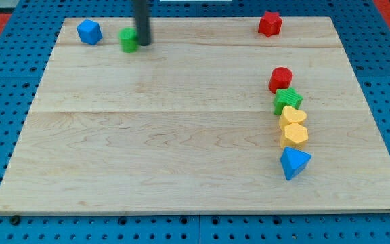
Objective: Move green star towards center left
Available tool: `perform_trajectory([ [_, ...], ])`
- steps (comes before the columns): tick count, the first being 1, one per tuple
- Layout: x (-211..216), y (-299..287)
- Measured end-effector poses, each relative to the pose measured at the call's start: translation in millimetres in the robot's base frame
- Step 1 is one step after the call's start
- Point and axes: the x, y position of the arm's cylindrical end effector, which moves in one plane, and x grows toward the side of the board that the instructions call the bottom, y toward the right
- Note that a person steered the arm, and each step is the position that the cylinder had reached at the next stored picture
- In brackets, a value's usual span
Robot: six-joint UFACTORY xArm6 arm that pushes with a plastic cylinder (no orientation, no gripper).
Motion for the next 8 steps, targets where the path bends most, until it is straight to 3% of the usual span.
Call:
perform_trajectory([
  [1, 0, 49],
  [8, 3, 63],
])
